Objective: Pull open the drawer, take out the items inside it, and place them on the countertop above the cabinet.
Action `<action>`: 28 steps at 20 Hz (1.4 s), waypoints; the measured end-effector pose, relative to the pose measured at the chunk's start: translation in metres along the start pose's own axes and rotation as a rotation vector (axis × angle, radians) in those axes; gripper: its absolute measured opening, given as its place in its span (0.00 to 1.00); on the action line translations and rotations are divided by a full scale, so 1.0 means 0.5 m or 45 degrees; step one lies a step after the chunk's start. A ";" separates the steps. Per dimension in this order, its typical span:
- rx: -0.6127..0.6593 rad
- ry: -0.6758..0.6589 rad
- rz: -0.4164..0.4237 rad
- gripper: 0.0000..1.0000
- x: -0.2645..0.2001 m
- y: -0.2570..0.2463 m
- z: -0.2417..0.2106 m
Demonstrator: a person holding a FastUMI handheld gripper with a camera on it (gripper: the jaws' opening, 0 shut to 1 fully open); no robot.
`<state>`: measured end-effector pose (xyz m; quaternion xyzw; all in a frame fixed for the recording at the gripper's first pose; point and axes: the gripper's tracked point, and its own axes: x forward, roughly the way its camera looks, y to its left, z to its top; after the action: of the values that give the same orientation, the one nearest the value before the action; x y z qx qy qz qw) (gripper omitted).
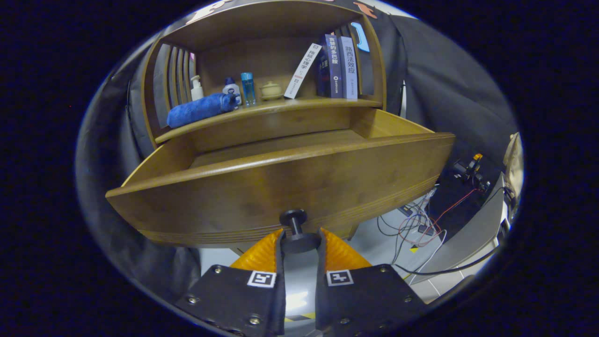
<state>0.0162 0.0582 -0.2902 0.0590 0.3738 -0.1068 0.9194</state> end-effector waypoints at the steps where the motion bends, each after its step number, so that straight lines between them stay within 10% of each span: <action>1: 0.018 -0.003 0.018 0.25 -0.002 0.000 0.006; 7: -0.092 -0.028 0.063 0.45 -0.064 0.012 0.012; 15: -0.112 -0.256 0.086 0.53 -0.084 0.069 0.258; 28: -0.162 0.508 -0.120 0.64 0.191 0.077 0.211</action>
<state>0.1633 0.0611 -0.2805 0.0033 0.5568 -0.1119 0.8230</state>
